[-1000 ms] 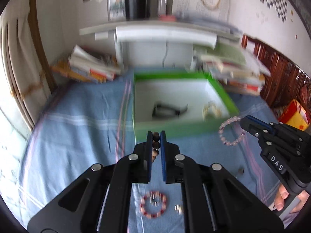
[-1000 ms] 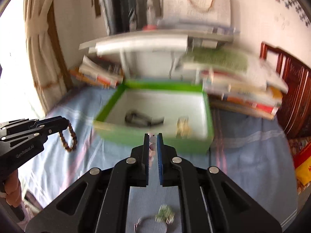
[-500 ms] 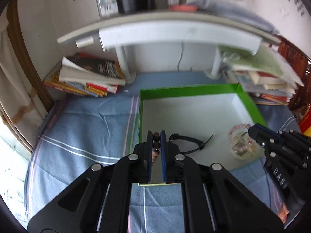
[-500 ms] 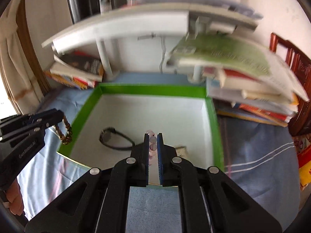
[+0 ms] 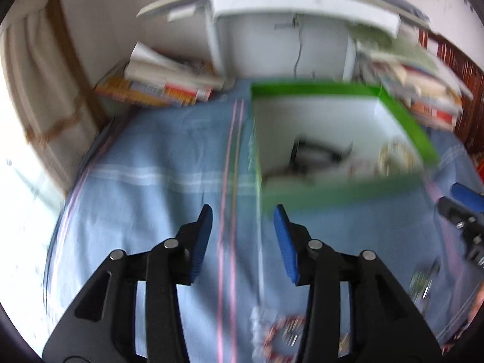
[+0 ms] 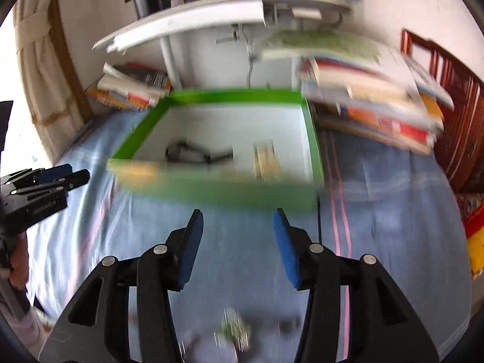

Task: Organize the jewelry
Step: 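Carry both bracelets into the green box and open both tools, then grasp the green jade pendant with the right tool while the left tool grasps the silver brooch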

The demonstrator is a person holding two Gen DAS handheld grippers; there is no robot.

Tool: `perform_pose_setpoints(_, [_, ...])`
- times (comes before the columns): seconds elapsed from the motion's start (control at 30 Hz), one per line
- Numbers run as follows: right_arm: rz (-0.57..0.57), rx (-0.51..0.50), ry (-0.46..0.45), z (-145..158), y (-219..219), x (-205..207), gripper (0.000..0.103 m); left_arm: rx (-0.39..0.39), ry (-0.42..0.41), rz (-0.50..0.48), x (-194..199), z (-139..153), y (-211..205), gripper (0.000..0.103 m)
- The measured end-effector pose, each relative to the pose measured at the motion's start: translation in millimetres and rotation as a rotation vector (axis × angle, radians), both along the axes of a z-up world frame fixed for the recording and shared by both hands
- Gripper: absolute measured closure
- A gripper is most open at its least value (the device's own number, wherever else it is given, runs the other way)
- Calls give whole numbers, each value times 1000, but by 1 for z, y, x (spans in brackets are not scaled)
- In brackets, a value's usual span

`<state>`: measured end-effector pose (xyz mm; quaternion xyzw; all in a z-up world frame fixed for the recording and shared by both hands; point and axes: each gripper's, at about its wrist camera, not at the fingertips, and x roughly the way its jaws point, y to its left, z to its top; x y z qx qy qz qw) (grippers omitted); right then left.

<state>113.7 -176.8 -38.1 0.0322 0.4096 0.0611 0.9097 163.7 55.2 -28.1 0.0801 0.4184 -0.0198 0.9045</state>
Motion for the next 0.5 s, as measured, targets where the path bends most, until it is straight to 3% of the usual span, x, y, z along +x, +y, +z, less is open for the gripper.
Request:
perform_pose_setpoints(0.2, [-41, 3, 78, -43, -13, -62, 55, -24, 89, 39, -61, -52, 24, 60])
perform_pose_setpoints(0.3, [-37, 22, 102, -53, -14, -75, 55, -66, 104, 49, -77, -60, 30, 59])
perform_pose_setpoints(0.4, [-65, 15, 108, -59, -17, -79, 55, -88, 79, 14, -91, -57, 22, 51])
perform_pose_setpoints(0.5, [-106, 29, 108, -61, -28, -82, 55, -91, 58, -77, -106, -54, 0, 48])
